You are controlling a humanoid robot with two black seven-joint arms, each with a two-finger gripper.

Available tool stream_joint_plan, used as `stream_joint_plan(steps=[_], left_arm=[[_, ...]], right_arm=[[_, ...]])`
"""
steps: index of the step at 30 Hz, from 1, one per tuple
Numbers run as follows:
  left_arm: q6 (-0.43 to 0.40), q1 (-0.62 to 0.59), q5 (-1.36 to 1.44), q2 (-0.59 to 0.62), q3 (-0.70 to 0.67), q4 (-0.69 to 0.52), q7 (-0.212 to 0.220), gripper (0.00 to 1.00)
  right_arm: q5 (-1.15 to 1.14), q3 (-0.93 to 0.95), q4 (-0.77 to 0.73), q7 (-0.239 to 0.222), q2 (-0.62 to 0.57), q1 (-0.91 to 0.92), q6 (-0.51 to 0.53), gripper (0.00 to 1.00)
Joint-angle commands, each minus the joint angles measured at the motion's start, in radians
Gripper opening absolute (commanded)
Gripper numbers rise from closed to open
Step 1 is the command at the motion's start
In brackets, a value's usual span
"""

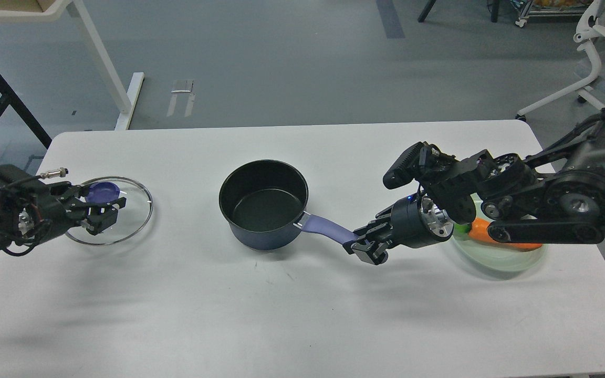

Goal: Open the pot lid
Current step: 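Lift the glass lid off the pot with the left gripper, moving it aside, then lower the lid onto the table and release it with the left gripper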

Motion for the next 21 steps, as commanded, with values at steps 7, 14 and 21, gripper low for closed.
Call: stream_joint_plan(steps=[7,14,21], left_arm=[[0.031,0.000,-0.060,-0.024,0.048,0.023,0.000,0.57],[0.029,0.000,-0.087,-0.024,0.048,0.022,0.000,0.89],[0.025,-0.017,-0.180,-0.016,0.030,0.011,0.000,0.99]], right_arm=[[0.000,0.000,0.001,0.000,-0.010,0.000,0.000,0.27],[0.000,0.002,0.001,0.000,-0.007,0.003,-0.002,0.30],[-0.001,0.002,-0.002,0.000,-0.003,0.005,-0.002,0.31]])
